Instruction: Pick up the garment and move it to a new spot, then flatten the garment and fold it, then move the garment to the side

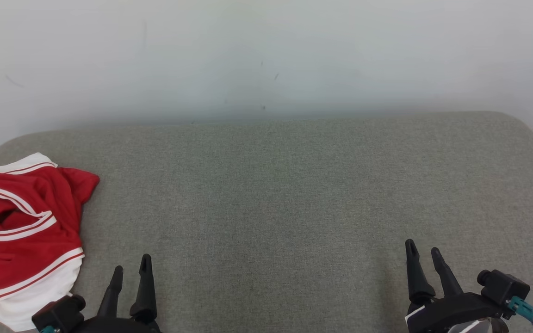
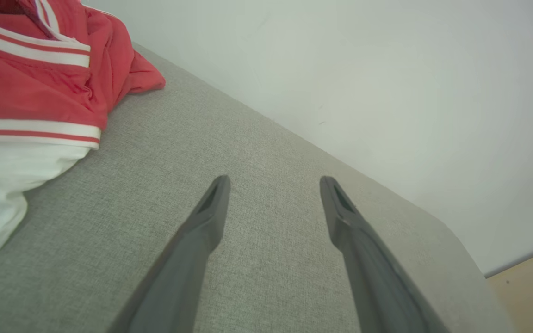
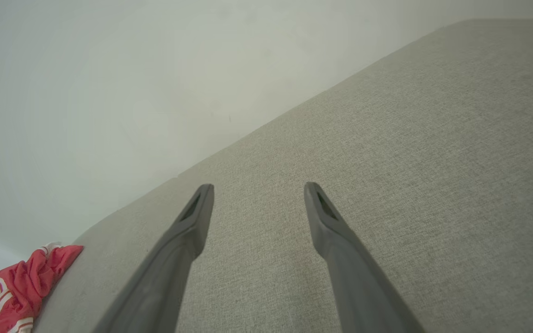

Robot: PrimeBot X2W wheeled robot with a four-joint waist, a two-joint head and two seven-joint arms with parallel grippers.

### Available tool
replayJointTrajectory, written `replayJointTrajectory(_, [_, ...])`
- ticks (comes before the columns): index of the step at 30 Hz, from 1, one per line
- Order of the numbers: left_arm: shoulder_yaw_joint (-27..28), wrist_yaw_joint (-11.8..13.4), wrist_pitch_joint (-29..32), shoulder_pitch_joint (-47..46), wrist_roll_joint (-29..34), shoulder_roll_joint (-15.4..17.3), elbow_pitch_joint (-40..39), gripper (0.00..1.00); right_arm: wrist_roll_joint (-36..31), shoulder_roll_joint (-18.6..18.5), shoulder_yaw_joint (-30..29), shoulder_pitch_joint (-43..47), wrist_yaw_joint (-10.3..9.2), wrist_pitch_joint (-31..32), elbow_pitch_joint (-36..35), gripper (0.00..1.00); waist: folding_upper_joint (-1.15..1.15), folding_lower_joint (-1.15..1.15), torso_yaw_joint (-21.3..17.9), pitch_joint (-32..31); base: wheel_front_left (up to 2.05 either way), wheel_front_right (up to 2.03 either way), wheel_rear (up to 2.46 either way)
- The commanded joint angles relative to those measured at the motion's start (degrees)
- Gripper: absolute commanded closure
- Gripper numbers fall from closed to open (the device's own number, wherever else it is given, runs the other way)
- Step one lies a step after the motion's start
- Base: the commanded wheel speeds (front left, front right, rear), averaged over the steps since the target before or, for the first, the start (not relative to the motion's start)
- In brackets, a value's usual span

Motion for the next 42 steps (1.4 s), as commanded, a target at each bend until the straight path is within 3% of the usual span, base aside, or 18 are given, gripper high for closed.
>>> replayJointTrajectory(1, [-0.1, 0.1, -0.5, -0.1, 1.3, 0.3, -0.6, 0.0, -1.5, -0.2, 0.2, -0.9, -0.08, -0.5, -0.1, 0.0, 0.0, 0.0, 0.0, 0.0, 0.0, 0.0, 0.0])
replayJointTrajectory(17, [-0.5, 1.1, -2.8, 0.2, 10.5, 0.4, 0.0, 0.0, -11.4, -0.2, 0.6, -1.4, -0.09, -2.7, 1.6, 0.0, 0.0, 0.0, -0.1, -0.3, 0.0, 0.0, 0.0])
replayJointTrajectory(42, [-1.5, 2.5, -5.7, 0.0, 19.7, 0.5, 1.6, 0.0, -23.5, -0.2, 2.0, -1.3, -0.12, -5.7, 3.6, 0.0, 0.0, 0.0, 0.0, -0.9, 0.0, 0.0, 0.0])
